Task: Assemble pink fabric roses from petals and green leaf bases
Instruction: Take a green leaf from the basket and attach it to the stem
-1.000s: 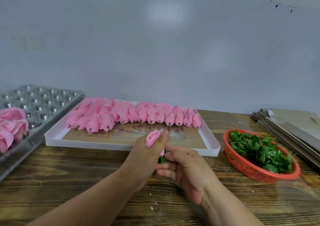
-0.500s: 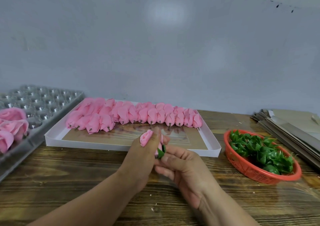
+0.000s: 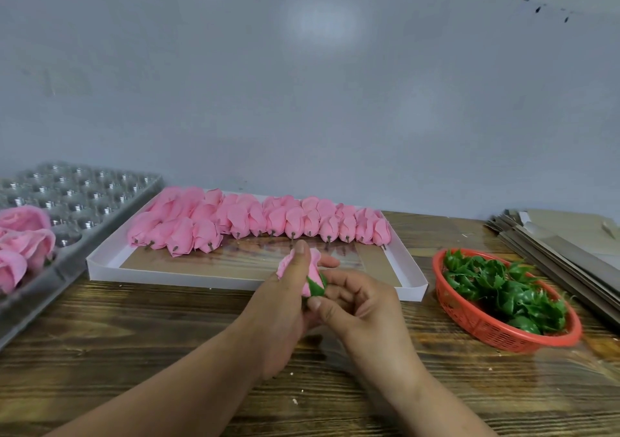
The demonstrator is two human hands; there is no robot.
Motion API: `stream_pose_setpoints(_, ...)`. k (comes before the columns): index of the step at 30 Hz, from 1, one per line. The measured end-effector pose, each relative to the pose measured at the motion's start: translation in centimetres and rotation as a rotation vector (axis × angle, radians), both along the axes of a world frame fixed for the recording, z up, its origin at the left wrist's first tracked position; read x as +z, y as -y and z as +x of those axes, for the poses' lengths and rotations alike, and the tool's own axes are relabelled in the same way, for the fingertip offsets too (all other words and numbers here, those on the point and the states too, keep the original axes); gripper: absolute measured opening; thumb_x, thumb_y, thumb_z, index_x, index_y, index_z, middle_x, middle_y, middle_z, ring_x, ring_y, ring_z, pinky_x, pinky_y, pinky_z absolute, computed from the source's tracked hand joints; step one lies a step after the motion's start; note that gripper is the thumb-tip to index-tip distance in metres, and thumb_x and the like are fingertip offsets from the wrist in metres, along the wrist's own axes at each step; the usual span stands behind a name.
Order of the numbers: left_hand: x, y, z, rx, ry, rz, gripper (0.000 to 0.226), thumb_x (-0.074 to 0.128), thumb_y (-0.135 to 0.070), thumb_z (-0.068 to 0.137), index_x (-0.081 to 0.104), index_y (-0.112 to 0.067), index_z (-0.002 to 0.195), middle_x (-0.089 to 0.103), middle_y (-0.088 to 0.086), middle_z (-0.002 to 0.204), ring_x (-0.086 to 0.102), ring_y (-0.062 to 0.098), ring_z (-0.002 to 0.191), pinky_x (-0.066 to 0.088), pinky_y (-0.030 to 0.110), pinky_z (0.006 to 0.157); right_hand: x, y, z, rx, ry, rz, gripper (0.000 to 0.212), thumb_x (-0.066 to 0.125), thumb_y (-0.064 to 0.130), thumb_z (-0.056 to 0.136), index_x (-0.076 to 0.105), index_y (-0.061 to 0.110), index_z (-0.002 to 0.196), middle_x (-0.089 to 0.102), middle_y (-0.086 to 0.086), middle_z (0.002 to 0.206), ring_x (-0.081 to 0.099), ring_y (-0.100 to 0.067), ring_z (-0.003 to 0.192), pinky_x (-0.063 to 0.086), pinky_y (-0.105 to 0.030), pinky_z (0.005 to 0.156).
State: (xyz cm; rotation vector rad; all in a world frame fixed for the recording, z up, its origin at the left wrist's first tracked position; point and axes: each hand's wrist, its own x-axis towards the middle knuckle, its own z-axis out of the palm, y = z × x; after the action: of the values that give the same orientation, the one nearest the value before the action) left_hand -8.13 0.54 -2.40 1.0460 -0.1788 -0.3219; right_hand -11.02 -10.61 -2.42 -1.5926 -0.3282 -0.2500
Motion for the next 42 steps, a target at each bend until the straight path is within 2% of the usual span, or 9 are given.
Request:
stream_pose_setpoints(4,0.1,-0.1,0.3,-0.09,-0.125,-0.098,0.059,0.037,-0.059,0.084,0.061,-0.013,0.112,0.07,0.018,0.089,0.07,0.028,0.085,0.055,0.045,0.083,-0.2,0.1,0.1,-0.104,0.15,-0.233,0.032,0.067,0.021,0.074,0.069,0.038,0.102,0.073,-0.001,0.089,0.066,-0.028,0.084,0.053,-0.051,0.079)
stream_pose_setpoints(11,0.2,0.0,0.3,-0.165,-0.248,-0.26,0.062,0.042,-0.06,0.079,0.059,-0.018,0.121,0.072,0.016,0.091,0.072,0.029,0.08,0.059,0.041,0.066,-0.6,0.2,0.2,-0.278,0.307,-0.327,0.029,0.072,0.022,0.071,0.07,0.025,0.1,0.071,0.011,0.088,0.067,-0.007,0.084,0.054,-0.026,0.076)
stream_pose_setpoints(17,-0.1,0.0,0.2,-0.205,-0.373,-0.232,0.061,0.033,-0.064,0.09,0.06,-0.02,0.123,0.07,0.015,0.112,0.07,0.029,0.097,0.057,0.046,0.079,-0.6,0.4,0.3,-0.382,0.523,-0.553,0.031,0.072,0.018,0.071,0.072,0.013,0.101,0.071,0.002,0.083,0.062,-0.006,0.077,0.049,-0.014,0.074)
stream_pose_setpoints(24,1.1,-0.6,0.4,-0.302,-0.464,-0.254,0.055,0.032,-0.061,0.096,0.065,-0.017,0.105,0.066,0.004,0.092,0.053,0.017,0.1,0.024,0.04,0.113,-0.2,0.8,0.3,-0.439,0.827,-0.8,0.03,0.06,0.022,0.084,0.069,0.002,0.104,0.07,-0.011,0.095,0.069,-0.027,0.079,0.056,-0.035,0.059)
stream_pose_setpoints(29,1.4,-0.5,0.3,-0.309,-0.455,-0.234,0.065,0.032,-0.057,0.098,0.077,-0.013,0.083,0.066,0.003,0.089,0.057,0.019,0.091,0.033,0.039,0.104,-0.1,0.6,0.1,-0.501,0.938,-0.875,0.025,0.062,0.012,0.084,0.069,-0.003,0.102,0.068,-0.018,0.101,0.068,-0.031,0.076,0.055,-0.037,0.054)
stream_pose_setpoints(32,1.7,-0.6,0.3,-0.277,-0.488,-0.228,0.049,0.036,-0.053,0.099,0.069,-0.017,0.094,0.051,-0.005,0.107,0.047,0.015,0.106,0.028,0.036,0.109,-0.3,0.6,0.1,-0.491,1.003,-0.955,0.032,0.072,0.0,0.075,0.064,0.0,0.107,0.067,-0.02,0.097,0.065,-0.033,0.07,0.053,-0.036,0.052)
stream_pose_setpoints(35,1.8,-0.8,0.3,-0.267,-0.485,-0.201,0.046,0.037,-0.051,0.1,0.065,-0.015,0.095,0.05,-0.003,0.101,0.046,0.014,0.108,0.03,0.034,0.11,-0.4,0.6,0.2,-0.485,1.022,-1.021,0.034,0.072,0.0,0.076,0.061,0.0,0.108,0.067,-0.02,0.095,0.064,-0.032,0.069,0.051,-0.036,0.052)
stream_pose_setpoints(39,1.6,-0.5,0.0,-0.281,-0.404,-0.163,0.07,0.033,-0.061,0.094,0.073,-0.009,0.072,0.069,0.006,0.079,0.07,0.018,0.076,0.055,0.03,0.073,-0.2,0.0,0.0,-0.495,0.886,-0.961,0.015,0.064,0.011,0.081,0.07,0.002,0.092,0.068,-0.013,0.089,0.063,-0.028,0.064,0.05,-0.033,0.047)
stream_pose_setpoints(42,1.3,-0.1,-0.3,-0.319,-0.257,-0.122,0.076,0.041,-0.074,0.076,0.076,-0.007,0.089,0.072,0.012,0.101,0.069,0.024,0.097,0.051,0.041,0.093,0.7,0.2,-0.1,-0.484,0.582,-0.587,0.014,0.072,0.005,0.073,0.07,0.013,0.084,0.069,0.001,0.078,0.062,-0.013,0.068,0.052,-0.028,0.059)
